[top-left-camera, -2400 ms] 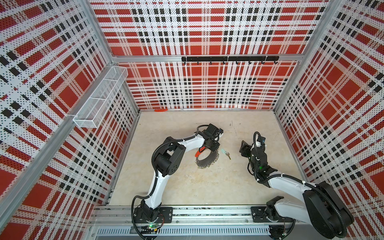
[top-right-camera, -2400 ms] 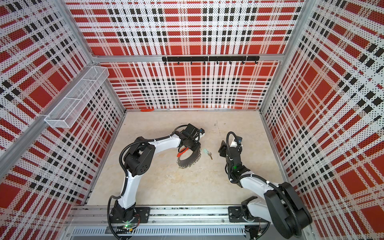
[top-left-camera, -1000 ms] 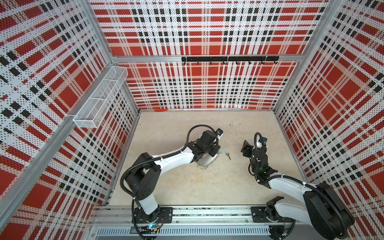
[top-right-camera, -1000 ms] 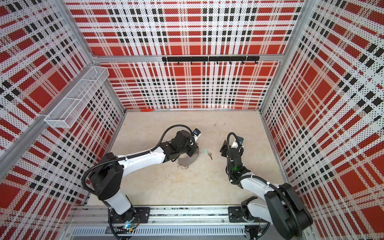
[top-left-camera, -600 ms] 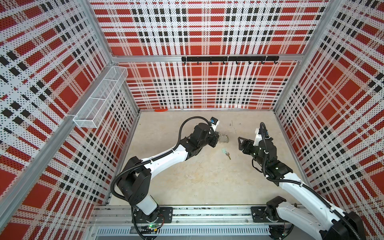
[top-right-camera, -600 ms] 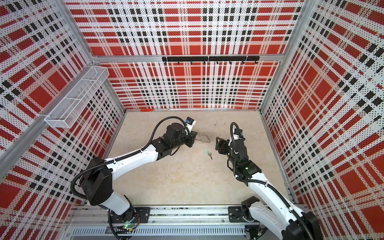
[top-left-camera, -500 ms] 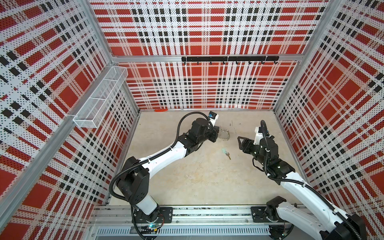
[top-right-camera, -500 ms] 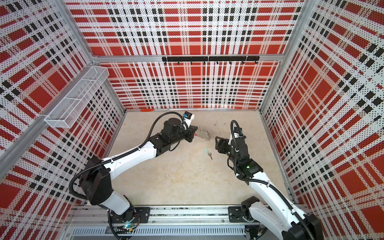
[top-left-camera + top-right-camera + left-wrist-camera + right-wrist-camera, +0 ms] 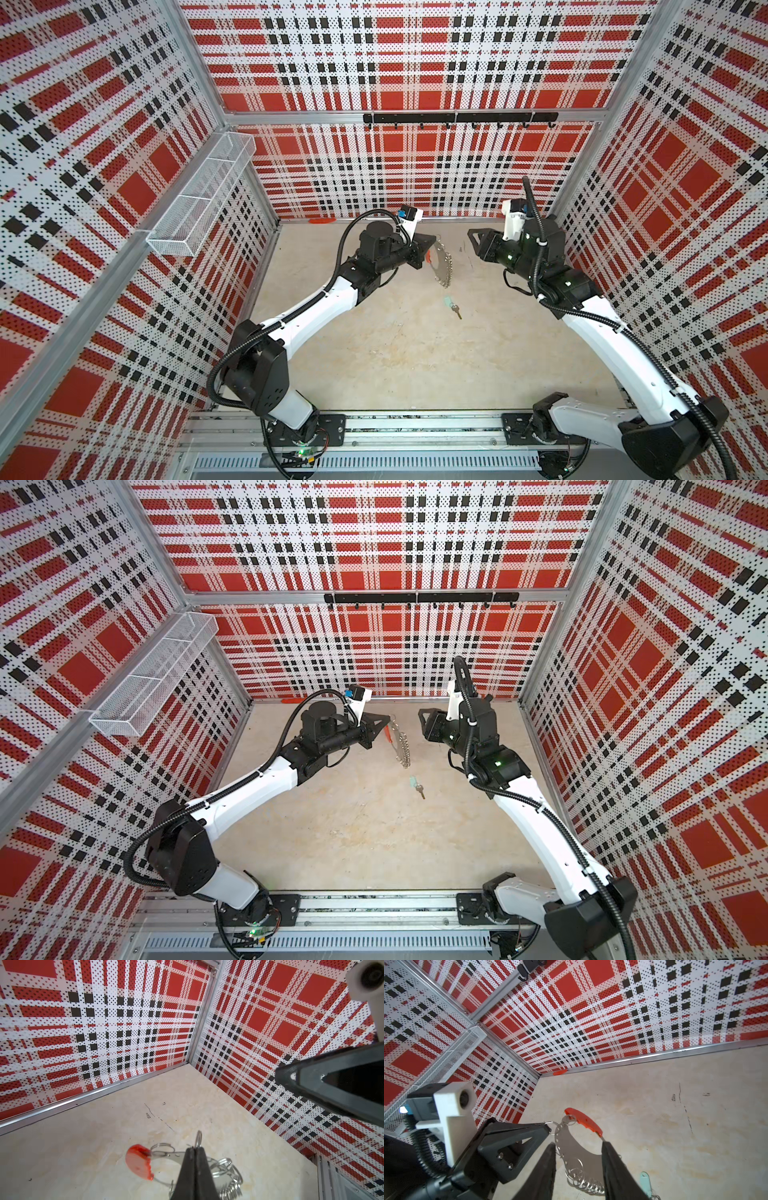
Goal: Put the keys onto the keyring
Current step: 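Lift the keyring upright with the left gripper while the right gripper approaches it, then grasp the keyring rim with the right gripper beside the left gripper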
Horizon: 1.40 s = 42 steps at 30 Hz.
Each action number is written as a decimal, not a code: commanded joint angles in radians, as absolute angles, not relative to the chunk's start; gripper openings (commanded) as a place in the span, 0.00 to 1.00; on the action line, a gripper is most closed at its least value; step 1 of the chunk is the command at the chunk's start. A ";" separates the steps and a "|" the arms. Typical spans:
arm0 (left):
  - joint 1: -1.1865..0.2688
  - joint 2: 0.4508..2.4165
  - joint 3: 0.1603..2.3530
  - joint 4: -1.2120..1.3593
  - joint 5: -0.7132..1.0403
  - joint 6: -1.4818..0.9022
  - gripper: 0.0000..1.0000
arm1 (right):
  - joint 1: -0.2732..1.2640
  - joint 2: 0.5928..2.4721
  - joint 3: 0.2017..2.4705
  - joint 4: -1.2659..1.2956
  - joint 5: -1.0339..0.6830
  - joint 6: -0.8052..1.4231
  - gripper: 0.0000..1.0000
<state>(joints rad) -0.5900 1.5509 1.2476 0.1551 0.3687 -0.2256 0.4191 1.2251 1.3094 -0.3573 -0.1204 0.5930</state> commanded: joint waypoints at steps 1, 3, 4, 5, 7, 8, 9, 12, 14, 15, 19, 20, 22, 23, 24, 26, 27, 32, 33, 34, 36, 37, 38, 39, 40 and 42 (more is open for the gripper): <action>-0.570 1.503 1.218 0.269 0.494 -0.230 0.00 | 0.425 1.244 1.314 -0.396 -0.171 0.614 0.37; -0.546 1.503 1.209 0.316 0.569 -0.266 0.00 | 0.428 1.219 1.263 -0.293 -0.201 0.663 0.35; -0.536 1.506 1.212 0.328 0.599 -0.278 0.00 | 0.428 1.209 1.239 -0.249 -0.210 0.680 0.34; -0.529 1.510 1.219 0.330 0.625 -0.284 0.00 | 0.429 1.202 1.215 -0.209 -0.215 0.696 0.33; -0.519 1.518 1.241 0.318 0.664 -0.291 0.00 | 0.429 1.208 1.203 -0.172 -0.222 0.719 0.31; -0.515 1.523 1.252 0.318 0.684 -0.298 0.00 | 0.428 1.216 1.205 -0.157 -0.238 0.726 0.31; -0.511 1.528 1.259 0.327 0.701 -0.316 0.00 | 0.429 1.224 1.206 -0.145 -0.251 0.731 0.31; -0.505 1.535 1.255 0.384 0.745 -0.365 0.00 | 0.429 1.252 1.234 -0.147 -0.283 0.709 0.33; -0.503 1.536 1.251 0.403 0.753 -0.406 0.00 | 0.429 1.269 1.265 -0.176 -0.287 0.673 0.33; -0.503 1.533 1.246 0.414 0.754 -0.419 0.00 | 0.429 1.278 1.275 -0.186 -0.290 0.654 0.34; -0.497 1.523 1.199 0.535 0.766 -0.511 0.00 | 0.421 1.304 1.305 -0.204 -0.315 0.574 0.34; -0.494 1.525 1.195 0.564 0.775 -0.537 0.00 | 0.414 1.311 1.311 -0.203 -0.332 0.562 0.34; -0.489 1.531 1.198 0.594 0.788 -0.572 0.00 | 0.397 1.318 1.319 -0.187 -0.370 0.561 0.34; -0.487 1.531 1.201 0.598 0.791 -0.582 0.00 | 0.387 1.318 1.315 -0.164 -0.392 0.561 0.34; -0.487 1.529 1.200 0.598 0.793 -0.587 0.00 | 0.379 1.318 1.310 -0.143 -0.413 0.568 0.34; -0.484 1.522 1.197 0.598 0.786 -0.594 0.00 | 0.365 1.322 1.305 -0.093 -0.472 0.588 0.33; -0.484 1.519 1.193 0.598 0.781 -0.595 0.00 | 0.362 1.324 1.305 -0.084 -0.497 0.592 0.33; -0.482 1.512 1.174 0.598 0.754 -0.600 0.00 | 0.356 1.308 1.311 -0.064 -0.577 0.590 0.35; -0.483 1.515 1.175 0.600 0.749 -0.605 0.00 | 0.356 1.304 1.310 -0.059 -0.589 0.593 0.35; -0.485 1.518 1.174 0.606 0.742 -0.615 0.00 | 0.355 1.301 1.311 -0.054 -0.602 0.595 0.35; -0.485 1.521 1.173 0.624 0.737 -0.640 0.00 | 0.354 1.301 1.313 -0.050 -0.624 0.595 0.35; -0.488 1.524 1.171 0.639 0.736 -0.656 0.00 | 0.355 1.302 1.315 -0.047 -0.635 0.594 0.35; -0.488 1.525 1.168 0.654 0.735 -0.666 0.00 | 0.354 1.304 1.315 -0.043 -0.646 0.595 0.34; -0.489 1.525 1.164 0.671 0.735 -0.677 0.00 | 0.355 1.309 1.313 -0.039 -0.660 0.597 0.34; -0.492 1.523 1.160 0.688 0.734 -0.688 0.00 | 0.354 1.314 1.316 -0.038 -0.674 0.597 0.33; -0.492 1.523 1.155 0.715 0.734 -0.708 0.00 | 0.354 1.326 1.318 -0.035 -0.692 0.594 0.33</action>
